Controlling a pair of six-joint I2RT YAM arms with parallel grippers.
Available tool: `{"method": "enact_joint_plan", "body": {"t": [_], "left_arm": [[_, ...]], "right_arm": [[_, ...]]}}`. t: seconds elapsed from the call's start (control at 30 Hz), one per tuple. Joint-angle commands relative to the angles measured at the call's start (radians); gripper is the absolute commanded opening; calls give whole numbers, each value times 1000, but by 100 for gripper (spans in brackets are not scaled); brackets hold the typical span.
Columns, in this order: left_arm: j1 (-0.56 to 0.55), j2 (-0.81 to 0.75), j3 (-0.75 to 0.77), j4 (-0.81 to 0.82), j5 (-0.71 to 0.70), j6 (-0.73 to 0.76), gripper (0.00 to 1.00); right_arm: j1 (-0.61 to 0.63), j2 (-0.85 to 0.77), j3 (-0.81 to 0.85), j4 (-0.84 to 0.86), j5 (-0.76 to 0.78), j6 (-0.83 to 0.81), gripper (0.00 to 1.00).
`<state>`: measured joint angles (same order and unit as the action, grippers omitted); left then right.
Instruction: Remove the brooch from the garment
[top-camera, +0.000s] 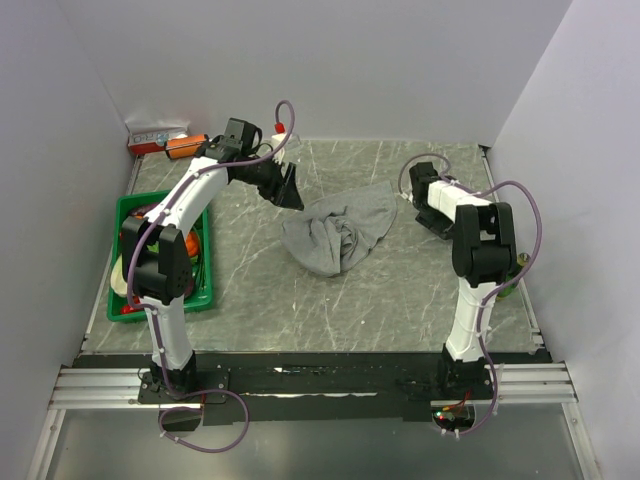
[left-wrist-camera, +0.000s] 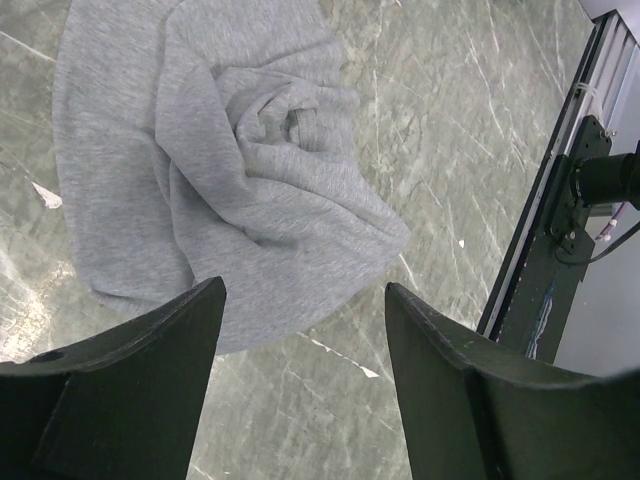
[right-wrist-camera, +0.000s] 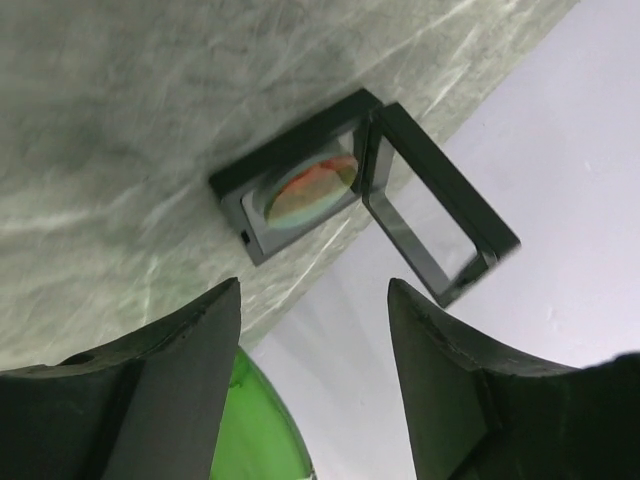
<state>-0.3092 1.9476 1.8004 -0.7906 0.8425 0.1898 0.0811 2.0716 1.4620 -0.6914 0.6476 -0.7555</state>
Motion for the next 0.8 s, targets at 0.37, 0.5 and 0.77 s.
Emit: {"method": "enact_joint_plan", "body": {"t": [0.37,0.5,0.77], "left_arm": [[-4,-26,79,5,-153,22,100],[54,-62,86,109,-292,-26,100],[248,-35,266,241,-520,-182,99]], "right_arm": [[66,-205,389,-283,-502,408,100],[66,-243,558,-232,-591,438,100],[63,-262,811,-33,-635,495,100]]}}
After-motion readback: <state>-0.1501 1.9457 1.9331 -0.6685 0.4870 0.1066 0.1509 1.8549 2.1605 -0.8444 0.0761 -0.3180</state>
